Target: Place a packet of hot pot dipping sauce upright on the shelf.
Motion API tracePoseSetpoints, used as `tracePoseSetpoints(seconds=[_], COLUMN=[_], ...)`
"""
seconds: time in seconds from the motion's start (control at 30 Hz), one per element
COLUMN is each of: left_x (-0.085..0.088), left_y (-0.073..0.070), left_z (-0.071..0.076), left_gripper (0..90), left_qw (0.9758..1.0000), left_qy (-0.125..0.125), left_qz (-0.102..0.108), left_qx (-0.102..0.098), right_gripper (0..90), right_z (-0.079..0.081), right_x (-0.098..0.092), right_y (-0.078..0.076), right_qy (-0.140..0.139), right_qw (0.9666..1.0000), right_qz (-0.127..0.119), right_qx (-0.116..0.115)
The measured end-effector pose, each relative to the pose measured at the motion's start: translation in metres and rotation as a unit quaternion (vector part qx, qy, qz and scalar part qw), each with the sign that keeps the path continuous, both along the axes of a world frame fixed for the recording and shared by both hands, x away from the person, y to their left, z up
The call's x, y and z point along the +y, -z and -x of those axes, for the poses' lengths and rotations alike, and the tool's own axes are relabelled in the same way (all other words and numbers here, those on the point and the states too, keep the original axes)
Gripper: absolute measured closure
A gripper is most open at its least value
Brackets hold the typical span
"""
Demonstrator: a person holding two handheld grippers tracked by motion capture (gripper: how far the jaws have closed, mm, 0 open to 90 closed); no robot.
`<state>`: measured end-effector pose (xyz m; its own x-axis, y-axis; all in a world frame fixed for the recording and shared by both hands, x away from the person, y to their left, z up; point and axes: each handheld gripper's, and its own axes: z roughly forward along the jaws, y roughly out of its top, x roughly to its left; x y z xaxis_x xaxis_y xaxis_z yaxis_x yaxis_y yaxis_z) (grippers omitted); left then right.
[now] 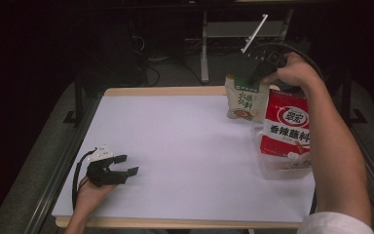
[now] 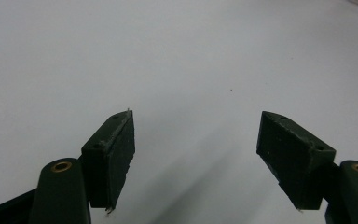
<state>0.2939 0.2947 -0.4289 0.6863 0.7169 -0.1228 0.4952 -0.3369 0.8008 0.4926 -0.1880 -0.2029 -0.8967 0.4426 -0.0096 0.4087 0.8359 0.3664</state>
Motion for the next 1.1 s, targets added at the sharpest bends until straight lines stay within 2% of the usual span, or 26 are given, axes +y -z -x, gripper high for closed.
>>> tracePoseSetpoints(seconds=[0.17, 0.33, 0.37, 0.5, 0.6, 0.83, 1.0, 1.1], left_x=[0.004, 0.007, 0.009, 0.012, 0.012, 0.011, 0.009, 0.008], left_y=[0.002, 0.002, 0.001, 0.004, 0.006, 0.007, 0.007, 0.007], left_z=[-0.002, -0.001, -0.001, -0.001, -0.002, 0.0, -0.001, -0.001], left_gripper=[27.5, 27.4, 27.4, 27.4, 27.4, 27.3, 27.3, 27.3], left_qw=[1.0, 0.9999, 0.9999, 0.9998, 0.9998, 0.9997, 0.9998, 0.9997], left_qy=[-0.007, -0.014, -0.014, -0.021, -0.017, -0.023, -0.017, -0.021], left_qz=[0.0, 0.001, -0.001, 0.003, -0.005, -0.002, -0.011, -0.006], left_qx=[0.004, 0.002, -0.002, 0.005, 0.007, 0.008, 0.005, 0.006], right_gripper=[90.0, 90.0, 90.0, 90.0, 90.0, 90.0, 90.0, 90.0], right_z=[-0.01, -0.023, -0.025, -0.029, -0.026, -0.011, 0.002, 0.006], right_x=[-0.003, -0.004, -0.005, -0.016, -0.025, -0.053, -0.07, -0.08], right_y=[-0.002, 0.002, 0.003, 0.006, 0.004, 0.0, 0.005, 0.008], right_qy=[0.005, 0.006, 0.005, 0.005, -0.002, 0.007, 0.008, 0.014], right_qw=[1.0, 0.9999, 0.9999, 0.9999, 0.9998, 0.9997, 0.9996, 0.9996], right_qz=[-0.001, 0.009, 0.009, 0.01, 0.015, 0.023, 0.026, 0.024], right_qx=[-0.008, -0.007, -0.009, -0.011, -0.013, -0.01, -0.003, 0.001])
